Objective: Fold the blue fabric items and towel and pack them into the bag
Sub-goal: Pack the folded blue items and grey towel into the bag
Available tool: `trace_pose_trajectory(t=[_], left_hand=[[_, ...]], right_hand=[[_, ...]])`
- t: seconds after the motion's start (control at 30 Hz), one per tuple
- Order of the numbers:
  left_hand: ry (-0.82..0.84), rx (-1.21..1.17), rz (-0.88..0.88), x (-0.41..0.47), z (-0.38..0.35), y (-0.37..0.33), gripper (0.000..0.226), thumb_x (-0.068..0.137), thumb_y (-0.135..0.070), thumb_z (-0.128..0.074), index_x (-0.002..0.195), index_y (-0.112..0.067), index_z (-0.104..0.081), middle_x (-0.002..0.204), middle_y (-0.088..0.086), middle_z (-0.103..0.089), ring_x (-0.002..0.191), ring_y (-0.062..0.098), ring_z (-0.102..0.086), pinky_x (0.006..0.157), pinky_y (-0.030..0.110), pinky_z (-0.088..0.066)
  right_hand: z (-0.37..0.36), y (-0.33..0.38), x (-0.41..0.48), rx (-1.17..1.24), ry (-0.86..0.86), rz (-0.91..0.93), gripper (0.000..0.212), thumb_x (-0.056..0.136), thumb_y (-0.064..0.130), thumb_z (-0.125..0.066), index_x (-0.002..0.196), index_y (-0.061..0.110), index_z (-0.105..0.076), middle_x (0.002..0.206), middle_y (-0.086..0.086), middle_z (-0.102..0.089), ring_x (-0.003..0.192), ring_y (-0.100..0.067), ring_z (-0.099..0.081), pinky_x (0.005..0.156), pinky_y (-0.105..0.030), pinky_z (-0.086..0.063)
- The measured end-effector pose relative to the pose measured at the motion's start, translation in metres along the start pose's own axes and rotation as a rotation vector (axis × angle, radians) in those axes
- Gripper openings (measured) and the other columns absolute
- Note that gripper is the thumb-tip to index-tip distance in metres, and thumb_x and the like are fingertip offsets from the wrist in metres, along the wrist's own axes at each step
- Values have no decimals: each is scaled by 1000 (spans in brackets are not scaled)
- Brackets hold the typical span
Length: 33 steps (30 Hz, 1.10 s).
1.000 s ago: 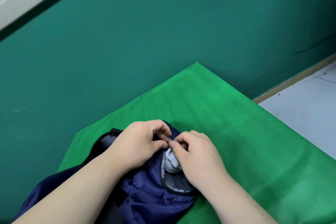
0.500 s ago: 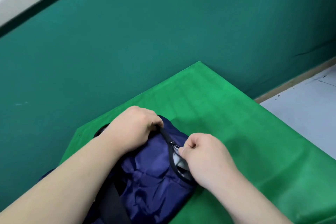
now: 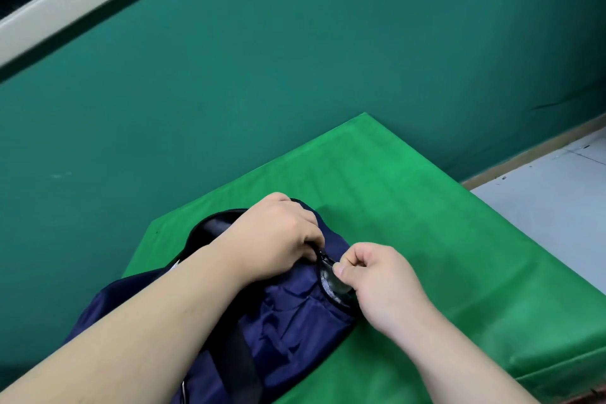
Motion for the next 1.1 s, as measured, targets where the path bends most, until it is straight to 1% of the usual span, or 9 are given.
trace_pose_trajectory(t=[0.27, 0.37, 0.47, 0.53, 0.63, 0.77, 0.83, 1.0, 1.1], left_hand=[[119, -21, 258, -14, 22, 28, 11, 80, -42, -71, 90, -37, -73, 92, -24, -67, 89, -3, -60, 97, 33, -35], [124, 46, 248, -18, 28, 16, 13, 83, -36, -67, 95, -39, -71, 98, -23, -65, 97, -1, -58, 102, 35, -33], [29, 118, 119, -13, 28, -20, 32, 76, -48, -54, 102, -36, -70, 104, -19, -64, 105, 6, -56, 98, 38, -38], [74, 186, 33, -10, 15, -35, 41, 73, -57, -52, 105, -36, -68, 102, -17, -64, 103, 9, -55, 92, 38, -40], [76, 191, 22, -10, -7, -36, 27, 70, -53, -69, 89, -33, -72, 85, -14, -63, 84, 14, -60, 76, 36, -46], [11, 123, 70, -13, -7, -26, 14, 66, -45, -75, 74, -33, -74, 70, -14, -62, 69, 13, -60, 68, 33, -47], [-42, 81, 98, -19, 2, -17, 11, 66, -43, -72, 72, -34, -74, 71, -16, -64, 68, 10, -60, 70, 35, -50], [-31, 5, 224, -38, 20, 5, 13, 72, -46, -66, 76, -36, -74, 78, -22, -64, 69, 3, -55, 85, 33, -39], [-30, -12, 250, -42, 20, 5, 14, 73, -47, -65, 77, -37, -74, 79, -23, -63, 70, 1, -53, 87, 32, -38]], right_hand=[[4, -12, -5, -102, 2, 21, 25, 84, 26, -74, 71, 9, -60, 48, 6, -46, 51, -14, -38, 53, -31, -29], [7, -18, -4, -46, 45, 15, 23, 83, 22, -75, 71, 11, -60, 50, 6, -46, 52, -14, -38, 55, -31, -29], [8, -19, -2, 42, 80, 16, 19, 81, 20, -76, 72, 14, -60, 54, 5, -47, 56, -14, -38, 59, -32, -30], [9, -18, -2, 114, 106, 12, 22, 78, 21, -75, 70, 9, -59, 56, 3, -49, 58, -14, -40, 61, -33, -30], [10, -20, -3, 141, 117, 6, 23, 83, 11, -74, 67, 3, -59, 58, 1, -51, 59, -14, -40, 62, -32, -30], [9, -26, 1, -14, 84, 25, 18, 83, 19, -75, 71, 17, -62, 51, 6, -48, 53, -14, -39, 56, -31, -31], [12, -29, 5, -82, 50, 12, 23, 83, 23, -75, 68, 13, -60, 47, 7, -46, 51, -15, -39, 54, -30, -32], [11, -34, 11, -324, 36, -15, 25, 86, 31, -71, 69, 16, -58, 56, 5, -55, 58, -16, -49, 56, -29, -38], [8, -33, 13, -418, 33, -24, 26, 86, 36, -69, 72, 18, -58, 63, 5, -59, 66, -18, -55, 61, -29, -43]])
Point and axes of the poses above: each hand's wrist, its own x-axis towards the middle knuckle, its own z-axis out of the back of the hand, y = z × x, the point moved 1 cm from there along x, towards the middle knuckle
